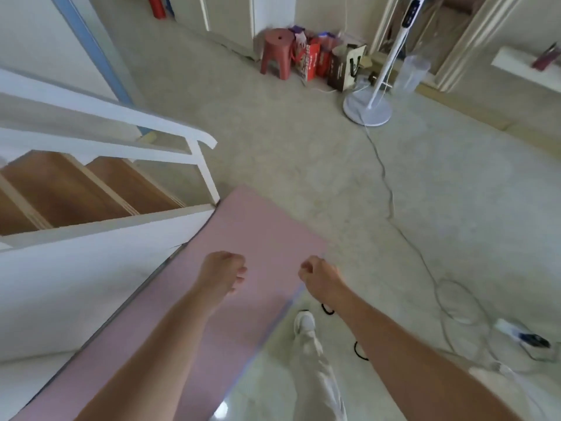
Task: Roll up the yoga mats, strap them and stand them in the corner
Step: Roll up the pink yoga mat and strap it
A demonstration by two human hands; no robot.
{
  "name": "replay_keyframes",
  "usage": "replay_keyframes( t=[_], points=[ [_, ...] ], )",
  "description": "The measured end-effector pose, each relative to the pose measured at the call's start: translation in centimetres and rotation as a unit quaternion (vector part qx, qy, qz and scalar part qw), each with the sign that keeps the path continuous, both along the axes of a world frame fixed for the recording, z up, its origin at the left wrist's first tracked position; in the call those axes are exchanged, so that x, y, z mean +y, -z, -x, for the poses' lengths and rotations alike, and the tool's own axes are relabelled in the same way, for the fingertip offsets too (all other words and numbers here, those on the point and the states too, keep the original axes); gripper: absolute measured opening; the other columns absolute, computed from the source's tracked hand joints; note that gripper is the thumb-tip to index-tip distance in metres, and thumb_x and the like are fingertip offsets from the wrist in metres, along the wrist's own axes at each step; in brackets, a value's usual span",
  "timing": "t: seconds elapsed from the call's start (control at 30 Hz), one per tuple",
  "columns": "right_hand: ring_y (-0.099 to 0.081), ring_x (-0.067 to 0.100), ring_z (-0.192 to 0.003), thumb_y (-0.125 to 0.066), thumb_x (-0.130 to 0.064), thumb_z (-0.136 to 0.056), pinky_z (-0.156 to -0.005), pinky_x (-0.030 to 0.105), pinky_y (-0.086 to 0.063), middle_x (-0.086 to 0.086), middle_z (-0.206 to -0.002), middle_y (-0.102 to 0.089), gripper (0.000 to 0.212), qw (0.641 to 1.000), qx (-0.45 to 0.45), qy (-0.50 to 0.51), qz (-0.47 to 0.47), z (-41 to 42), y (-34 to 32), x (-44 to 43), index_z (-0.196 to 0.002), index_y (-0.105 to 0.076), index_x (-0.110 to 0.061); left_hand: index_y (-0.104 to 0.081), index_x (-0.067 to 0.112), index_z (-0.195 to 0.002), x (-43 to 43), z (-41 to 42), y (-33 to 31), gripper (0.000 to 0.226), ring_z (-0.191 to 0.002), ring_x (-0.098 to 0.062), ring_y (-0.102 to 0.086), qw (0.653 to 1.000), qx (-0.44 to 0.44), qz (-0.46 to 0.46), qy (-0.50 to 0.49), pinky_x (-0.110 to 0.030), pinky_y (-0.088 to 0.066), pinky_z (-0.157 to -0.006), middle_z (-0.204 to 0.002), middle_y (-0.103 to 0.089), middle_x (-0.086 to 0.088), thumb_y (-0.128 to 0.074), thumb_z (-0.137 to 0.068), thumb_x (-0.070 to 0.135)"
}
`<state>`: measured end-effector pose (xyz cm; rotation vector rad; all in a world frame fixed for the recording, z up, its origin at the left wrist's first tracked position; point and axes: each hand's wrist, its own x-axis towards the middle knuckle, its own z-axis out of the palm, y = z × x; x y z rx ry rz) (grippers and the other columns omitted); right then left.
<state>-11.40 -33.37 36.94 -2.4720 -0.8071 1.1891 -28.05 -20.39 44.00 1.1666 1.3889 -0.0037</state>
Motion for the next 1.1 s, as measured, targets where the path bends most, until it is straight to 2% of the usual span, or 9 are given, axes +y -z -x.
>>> replay_keyframes(
  t=[0.07,0.13,0.2,0.3,0.4,0.67,0.83,0.93,1.1],
  points=[
    [-0.060,0.027,-0.108,-0.051,-0.030,-0.098,-0.092,0.038,-0.050,0.006,-0.119,-0.064,0.026,1.000,0.018,0.004,0.010,-4.7,4.2,2.0,-0.118,-0.060,-0.018,-0.059,0.006,-0.082,2.3,-5.6,3.0,0.011,-0.068,-0.023,-0.052,0.999,0.022,-0.010,0.025,-0.026,-0.035,-0.058,-0.084,-0.058,-0.016,-0.056,-0.092,0.010],
    [-0.060,0.025,-0.109,-0.051,-0.032,-0.098,-0.094,0.038,-0.050,0.004,-0.123,-0.062,0.029,0.999,0.038,0.004,0.028,-9.5,9.8,4.4,-0.123,-0.058,-0.019,-0.063,-0.004,-0.085,5.6,-11.0,8.2,0.031,-0.069,-0.025,-0.057,0.995,0.057,-0.043,0.064,-0.031,-0.040,-0.062,-0.082,-0.063,-0.016,-0.058,-0.078,0.026],
    [-0.059,0.024,-0.109,-0.052,-0.033,-0.099,-0.094,0.040,-0.051,0.002,-0.126,-0.060,0.032,0.996,0.064,0.011,0.053,-14.2,16.7,6.4,-0.128,-0.054,-0.020,-0.066,0.003,-0.084,9.4,-16.0,15.3,0.038,-0.081,-0.031,-0.066,0.986,0.101,-0.072,0.112,-0.037,-0.046,-0.070,-0.086,-0.070,-0.014,-0.051,-0.069,0.035],
    [-0.057,0.025,-0.116,-0.052,-0.034,-0.099,-0.098,0.040,-0.048,0.003,-0.133,-0.055,0.041,0.992,0.077,0.003,0.103,-20.3,28.1,8.5,-0.138,-0.047,-0.020,-0.068,0.018,-0.088,13.9,-22.7,25.5,0.024,-0.097,-0.032,-0.067,0.970,0.146,-0.103,0.165,-0.043,-0.053,-0.084,-0.098,-0.071,-0.010,-0.056,-0.080,0.037],
    [-0.050,0.028,-0.126,-0.052,-0.032,-0.100,-0.101,0.037,-0.042,0.007,-0.142,-0.047,0.051,0.987,0.044,-0.049,0.145,-24.9,39.1,10.7,-0.146,-0.037,-0.017,-0.071,0.012,-0.110,16.8,-27.7,35.7,0.022,-0.107,-0.032,-0.064,0.946,0.171,-0.155,0.226,-0.038,-0.048,-0.092,-0.108,-0.071,-0.011,-0.059,-0.094,0.023],
    [-0.028,0.028,-0.142,-0.070,-0.050,-0.085,-0.108,0.044,-0.031,0.003,-0.155,-0.028,0.090,0.982,-0.028,-0.137,0.129,-31.2,59.5,18.9,-0.153,-0.018,-0.018,-0.058,0.015,-0.132,19.0,-35.8,57.0,0.036,-0.125,-0.023,-0.054,0.909,0.171,-0.175,0.337,-0.027,-0.040,-0.093,-0.133,-0.062,-0.001,-0.051,-0.098,0.024],
    [-0.044,0.027,-0.124,-0.082,-0.043,-0.074,-0.096,0.039,-0.038,0.004,-0.130,-0.045,0.076,0.983,-0.038,-0.115,0.139,-31.8,65.4,19.7,-0.134,-0.044,-0.016,-0.058,0.017,-0.132,19.6,-35.9,62.3,0.035,-0.125,-0.021,-0.054,0.898,0.186,-0.179,0.356,-0.028,-0.040,-0.095,-0.135,-0.061,0.000,-0.051,-0.098,0.024],
    [-0.046,0.026,-0.120,-0.084,-0.035,-0.072,-0.094,0.037,-0.037,0.003,-0.124,-0.050,0.066,0.983,-0.071,-0.107,0.132,-31.5,65.6,20.1,-0.124,-0.050,-0.014,-0.056,0.019,-0.134,20.0,-34.8,62.9,0.037,-0.125,-0.023,-0.054,0.893,0.204,-0.184,0.357,-0.029,-0.042,-0.095,-0.137,-0.059,0.000,-0.049,-0.099,0.024],
    [-0.048,0.025,-0.113,-0.074,-0.018,-0.078,-0.087,0.036,-0.034,0.002,-0.118,-0.052,0.048,0.974,-0.169,-0.136,0.068,-29.0,60.4,18.9,-0.118,-0.046,-0.015,-0.043,0.022,-0.145,19.9,-33.6,59.0,0.053,-0.135,-0.026,-0.039,0.822,0.230,-0.254,0.456,-0.037,-0.037,-0.105,-0.146,-0.042,-0.004,-0.058,-0.095,0.020]
  ],
)
